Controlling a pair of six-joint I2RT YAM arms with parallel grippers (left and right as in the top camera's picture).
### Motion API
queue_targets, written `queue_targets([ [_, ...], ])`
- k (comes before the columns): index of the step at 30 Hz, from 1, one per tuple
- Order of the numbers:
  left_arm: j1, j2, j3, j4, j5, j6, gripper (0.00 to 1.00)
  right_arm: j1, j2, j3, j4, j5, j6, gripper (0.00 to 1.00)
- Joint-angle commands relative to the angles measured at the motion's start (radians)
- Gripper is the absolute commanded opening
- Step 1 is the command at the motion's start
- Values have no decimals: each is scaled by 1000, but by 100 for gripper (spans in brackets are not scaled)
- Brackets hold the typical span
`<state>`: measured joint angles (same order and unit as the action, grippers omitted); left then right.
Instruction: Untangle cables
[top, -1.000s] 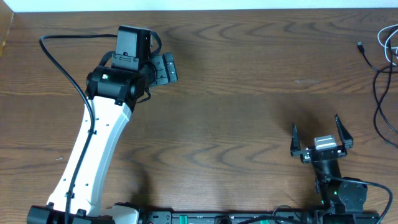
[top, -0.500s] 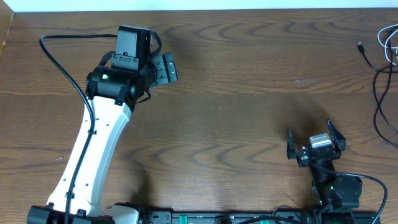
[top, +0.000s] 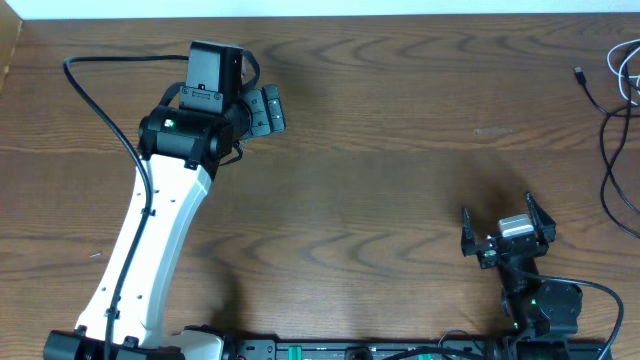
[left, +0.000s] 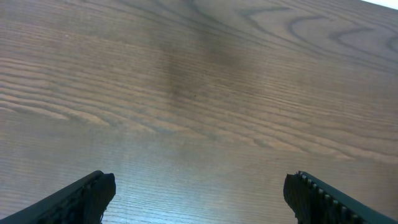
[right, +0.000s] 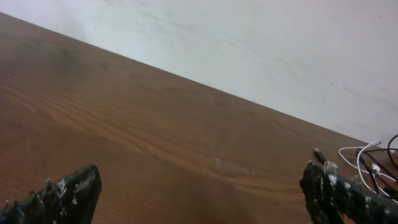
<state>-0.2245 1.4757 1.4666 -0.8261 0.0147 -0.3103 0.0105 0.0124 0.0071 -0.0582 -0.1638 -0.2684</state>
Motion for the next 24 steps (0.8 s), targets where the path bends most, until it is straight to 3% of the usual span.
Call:
queue_targets([
  [1, 2, 8, 9, 0, -61, 48, 93, -4, -5, -2, -3, -11, 17, 99],
  [14, 2, -36, -10, -39, -106, 48, 93, -4, -5, -2, -3, -11, 17, 99],
  [21, 51, -256, -253, 253, -83, 48, 93, -4, -5, -2, -3, -11, 17, 99],
  [24, 106, -435, -474, 455, -35, 47, 93, -4, -5, -2, -3, -11, 17, 99],
])
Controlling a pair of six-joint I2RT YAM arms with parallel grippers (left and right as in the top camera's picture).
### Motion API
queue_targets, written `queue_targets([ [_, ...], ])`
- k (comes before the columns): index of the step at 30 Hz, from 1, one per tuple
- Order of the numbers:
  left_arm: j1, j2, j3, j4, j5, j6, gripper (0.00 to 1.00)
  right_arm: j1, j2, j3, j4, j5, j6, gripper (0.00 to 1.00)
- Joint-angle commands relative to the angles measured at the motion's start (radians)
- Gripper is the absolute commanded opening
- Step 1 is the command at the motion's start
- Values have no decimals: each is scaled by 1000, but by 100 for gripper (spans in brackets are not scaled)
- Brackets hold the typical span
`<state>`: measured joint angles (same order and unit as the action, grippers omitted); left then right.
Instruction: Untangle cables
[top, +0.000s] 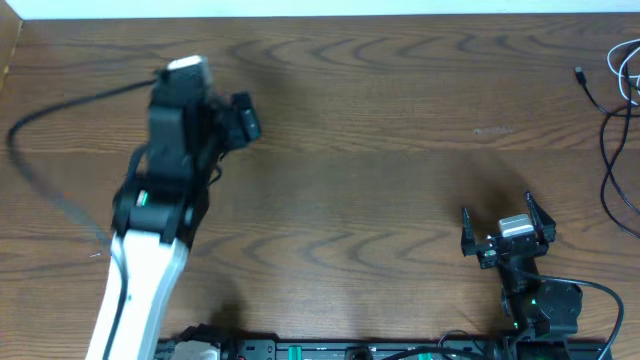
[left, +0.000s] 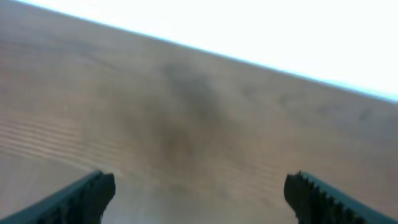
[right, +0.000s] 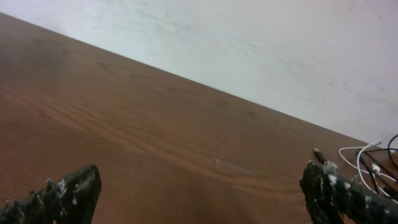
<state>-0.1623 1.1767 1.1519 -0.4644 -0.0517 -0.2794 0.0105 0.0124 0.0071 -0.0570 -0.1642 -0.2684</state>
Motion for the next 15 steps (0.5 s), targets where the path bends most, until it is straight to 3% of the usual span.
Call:
queue_targets([
  [1, 58, -185, -220, 140, 38, 16, 93, -4, -5, -2, -4, -10, 17, 99],
  [7, 120, -468, -529, 349, 40, 17, 93, -4, -5, -2, -4, -10, 17, 99],
  [15, 190, -834, -831, 429, 40, 17, 93, -4, -5, -2, -4, -10, 17, 99],
])
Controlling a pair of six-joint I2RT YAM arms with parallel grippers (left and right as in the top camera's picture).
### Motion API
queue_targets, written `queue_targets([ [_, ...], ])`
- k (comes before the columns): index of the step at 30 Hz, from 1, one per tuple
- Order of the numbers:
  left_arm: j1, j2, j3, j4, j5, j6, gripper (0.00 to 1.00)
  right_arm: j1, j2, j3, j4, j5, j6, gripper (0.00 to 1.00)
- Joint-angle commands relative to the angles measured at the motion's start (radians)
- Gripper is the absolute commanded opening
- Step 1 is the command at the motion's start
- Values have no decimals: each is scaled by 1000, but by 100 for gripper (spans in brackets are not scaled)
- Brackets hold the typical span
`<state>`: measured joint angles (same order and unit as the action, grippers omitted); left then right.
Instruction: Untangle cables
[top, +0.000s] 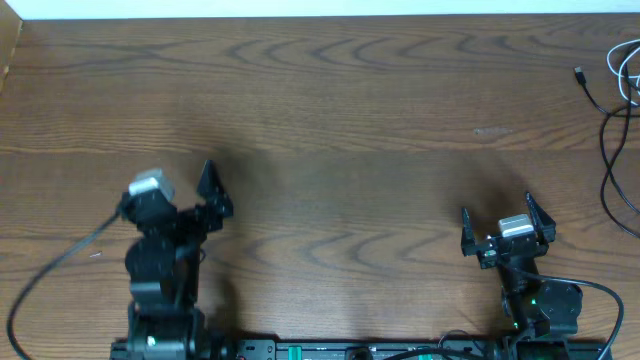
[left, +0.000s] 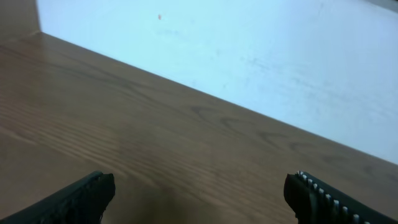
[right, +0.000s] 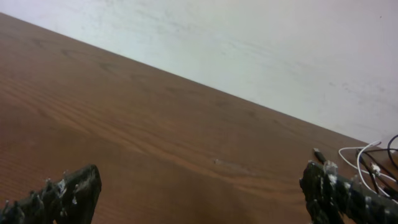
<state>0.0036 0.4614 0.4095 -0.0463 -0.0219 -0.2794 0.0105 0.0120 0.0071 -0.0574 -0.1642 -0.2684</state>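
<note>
The cables (top: 612, 130) lie in a loose tangle of black and white strands at the table's far right edge; the right wrist view catches them (right: 372, 163) at its right border, a black plug end lying nearest. My right gripper (top: 497, 222) is open low at the front right, well short of the cables, and nothing is between its fingers (right: 202, 190). My left gripper (top: 208, 188) is open at the front left, far from the cables, its fingers (left: 93, 193) wide apart over bare wood.
The brown wooden table (top: 340, 120) ends at a pale wall (right: 249, 43) at the back. Both arm bases and a black rail (top: 350, 350) run along the front edge. A thin black lead (top: 60, 255) trails from the left arm.
The left arm has folded back from the far left of the table to the front left, near its base, and its gripper now faces the back wall. The right arm is unchanged.
At first the left arm was stretched out to the far left of the table, gripper open over bare wood. Then it was tilted up and blurred. Now it rests folded at the front left. The right gripper stayed open in place and the cables lay untouched.
</note>
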Motion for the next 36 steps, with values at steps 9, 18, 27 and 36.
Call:
queue_targets([
  [9, 47, -386, -312, 41, 2, 44, 93, -4, -5, -2, -3, -10, 17, 99],
  [18, 47, -460, -406, -4, 2, 58, 93, -4, -5, -2, -3, -10, 17, 99],
  [27, 47, -460, -406, -26, 11, 65, 93, -4, -5, -2, -3, -10, 17, 99],
  [36, 47, -455, -406, -26, 11, 65, 93, -4, -5, -2, -3, -10, 17, 99],
])
